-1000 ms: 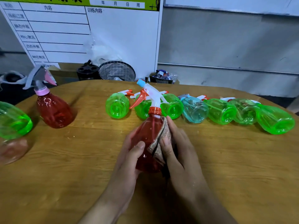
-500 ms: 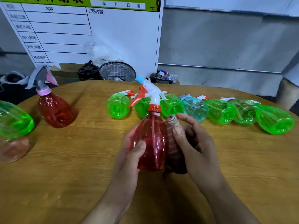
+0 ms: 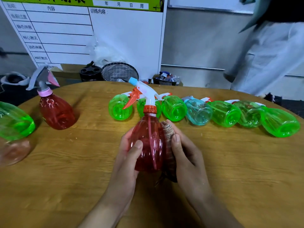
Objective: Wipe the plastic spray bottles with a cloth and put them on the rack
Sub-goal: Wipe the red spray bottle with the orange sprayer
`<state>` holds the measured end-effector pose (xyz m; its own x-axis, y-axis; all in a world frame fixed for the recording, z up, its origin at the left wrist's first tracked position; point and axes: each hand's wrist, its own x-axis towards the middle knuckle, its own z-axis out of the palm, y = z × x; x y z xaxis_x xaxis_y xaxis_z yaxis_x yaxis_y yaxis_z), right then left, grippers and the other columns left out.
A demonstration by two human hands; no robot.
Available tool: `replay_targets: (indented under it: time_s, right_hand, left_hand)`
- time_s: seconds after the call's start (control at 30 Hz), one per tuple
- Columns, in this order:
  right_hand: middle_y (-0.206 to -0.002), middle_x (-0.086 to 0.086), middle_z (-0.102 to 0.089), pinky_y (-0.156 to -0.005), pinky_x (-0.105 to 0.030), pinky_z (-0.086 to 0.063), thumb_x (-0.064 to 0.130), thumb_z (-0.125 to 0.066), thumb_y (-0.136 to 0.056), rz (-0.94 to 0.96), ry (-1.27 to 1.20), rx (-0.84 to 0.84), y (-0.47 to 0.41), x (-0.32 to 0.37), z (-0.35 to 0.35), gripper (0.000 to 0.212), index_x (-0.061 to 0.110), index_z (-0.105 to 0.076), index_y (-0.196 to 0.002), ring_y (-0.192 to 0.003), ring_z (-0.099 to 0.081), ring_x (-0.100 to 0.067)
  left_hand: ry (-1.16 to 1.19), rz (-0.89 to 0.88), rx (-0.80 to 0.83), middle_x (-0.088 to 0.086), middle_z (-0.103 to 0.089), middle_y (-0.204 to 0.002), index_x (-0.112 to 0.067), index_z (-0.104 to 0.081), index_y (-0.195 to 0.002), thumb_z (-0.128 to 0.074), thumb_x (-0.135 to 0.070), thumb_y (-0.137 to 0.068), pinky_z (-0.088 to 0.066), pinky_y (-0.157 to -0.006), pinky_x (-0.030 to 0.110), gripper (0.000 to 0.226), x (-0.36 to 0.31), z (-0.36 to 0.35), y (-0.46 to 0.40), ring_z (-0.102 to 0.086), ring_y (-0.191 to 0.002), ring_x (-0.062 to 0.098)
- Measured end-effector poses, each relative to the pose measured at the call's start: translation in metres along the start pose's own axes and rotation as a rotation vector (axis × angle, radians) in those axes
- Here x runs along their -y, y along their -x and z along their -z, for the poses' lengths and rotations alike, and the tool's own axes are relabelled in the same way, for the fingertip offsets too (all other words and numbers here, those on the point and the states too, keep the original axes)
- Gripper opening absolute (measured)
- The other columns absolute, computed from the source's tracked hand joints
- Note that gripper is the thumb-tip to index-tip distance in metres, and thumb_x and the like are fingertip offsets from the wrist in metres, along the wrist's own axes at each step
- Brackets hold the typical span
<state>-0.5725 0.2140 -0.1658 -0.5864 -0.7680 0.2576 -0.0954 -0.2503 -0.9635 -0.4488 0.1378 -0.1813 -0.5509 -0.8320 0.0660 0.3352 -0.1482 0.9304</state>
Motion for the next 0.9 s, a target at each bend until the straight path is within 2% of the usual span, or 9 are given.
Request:
replay_targets:
  time_s: [0.13, 0.23, 0.3, 0.4, 0.47, 0.6, 0.73, 0.8, 0.9]
  right_hand:
    - [-0.116, 0.007, -0.064, -0.092, -0.018, -0.048, 0.036, -0.054, -0.109, 0.305, 0.411, 0.003, 0.006, -0.005, 0.012, 0.033, 0.03, -0.068, -0.137, -0.111, -0.063, -0.011]
    - [-0.107, 0.001, -0.05, -0.073, -0.024, -0.05, 0.042, -0.06, -0.105, 0.594, 0.631, 0.123, 0.014, -0.002, 0.016, 0.033, 0.03, -0.07, -0.134, -0.09, -0.056, -0.011]
    - [-0.106, -0.001, -0.048, -0.063, -0.03, -0.051, 0.041, -0.063, -0.105, 0.683, 0.683, 0.133, 0.016, -0.002, 0.015, 0.033, 0.031, -0.069, -0.135, -0.083, -0.053, -0.015]
    - [-0.105, 0.001, -0.046, -0.074, -0.023, -0.049, 0.041, -0.059, -0.106, 0.642, 0.66, 0.041, 0.011, -0.002, 0.017, 0.031, 0.031, -0.068, -0.134, -0.088, -0.053, -0.012]
    - [-0.103, 0.002, -0.046, -0.084, -0.016, -0.045, 0.042, -0.055, -0.106, 0.538, 0.629, -0.047, 0.004, 0.001, 0.022, 0.033, 0.029, -0.071, -0.132, -0.094, -0.054, -0.009]
    - [-0.093, 0.006, -0.054, -0.079, -0.011, -0.041, 0.042, -0.052, -0.106, 0.38, 0.594, -0.123, -0.005, 0.001, 0.026, 0.036, 0.027, -0.072, -0.133, -0.088, -0.058, -0.011]
    - [-0.093, 0.009, -0.05, -0.074, -0.02, -0.049, 0.037, -0.058, -0.106, 0.531, 0.684, -0.001, 0.011, -0.004, 0.019, 0.032, 0.027, -0.071, -0.133, -0.08, -0.056, -0.007]
    - [-0.092, 0.003, -0.049, -0.069, -0.027, -0.052, 0.039, -0.065, -0.103, 0.686, 0.742, 0.125, 0.021, -0.01, 0.015, 0.03, 0.028, -0.074, -0.13, -0.079, -0.056, -0.01]
    - [-0.091, 0.003, -0.042, -0.061, -0.026, -0.049, 0.039, -0.072, -0.099, 0.847, 0.822, 0.185, 0.024, -0.014, 0.012, 0.028, 0.029, -0.077, -0.125, -0.076, -0.051, -0.011]
  left_hand:
    - [-0.03, -0.018, -0.013, 0.004, -0.065, -0.147, -0.032, -0.05, -0.154, -0.054, -0.044, -0.098, -0.046, -0.114, 0.059, 0.057, 0.001, -0.004, 0.001, -0.061, -0.138, 0.026]
    - [-0.041, -0.058, -0.042, 0.007, -0.064, -0.148, -0.031, -0.054, -0.152, -0.063, -0.05, -0.095, -0.038, -0.122, 0.06, 0.061, 0.005, -0.005, 0.0, -0.059, -0.14, 0.03]
    - [-0.054, -0.063, -0.04, 0.009, -0.064, -0.148, -0.027, -0.057, -0.15, -0.063, -0.051, -0.091, -0.035, -0.123, 0.059, 0.064, 0.007, -0.006, 0.0, -0.058, -0.14, 0.031]
    - [-0.13, -0.107, -0.003, 0.002, -0.066, -0.146, -0.025, -0.061, -0.146, -0.06, -0.039, -0.095, -0.038, -0.122, 0.054, 0.053, 0.012, -0.006, 0.002, -0.058, -0.14, 0.023]
    - [-0.173, -0.117, 0.027, 0.0, -0.067, -0.145, -0.022, -0.061, -0.145, -0.062, -0.041, -0.092, -0.04, -0.122, 0.051, 0.056, 0.015, -0.009, 0.006, -0.059, -0.14, 0.02]
    - [-0.203, -0.098, 0.086, 0.002, -0.065, -0.147, -0.019, -0.06, -0.148, -0.063, -0.045, -0.093, -0.039, -0.122, 0.057, 0.06, 0.018, -0.012, 0.01, -0.056, -0.143, 0.023]
    - [-0.166, -0.065, 0.022, 0.0, -0.064, -0.149, -0.028, -0.063, -0.146, -0.057, -0.057, -0.096, -0.035, -0.124, 0.056, 0.057, 0.02, -0.008, 0.004, -0.054, -0.145, 0.021]
    - [-0.062, -0.014, 0.021, 0.008, -0.066, -0.147, -0.027, -0.062, -0.147, -0.056, -0.063, -0.098, -0.033, -0.125, 0.057, 0.061, 0.018, -0.003, 0.001, -0.057, -0.142, 0.027]
    - [0.023, 0.047, 0.058, 0.013, -0.066, -0.145, -0.02, -0.062, -0.147, -0.058, -0.06, -0.092, -0.032, -0.126, 0.056, 0.068, 0.014, 0.002, -0.001, -0.059, -0.14, 0.031]
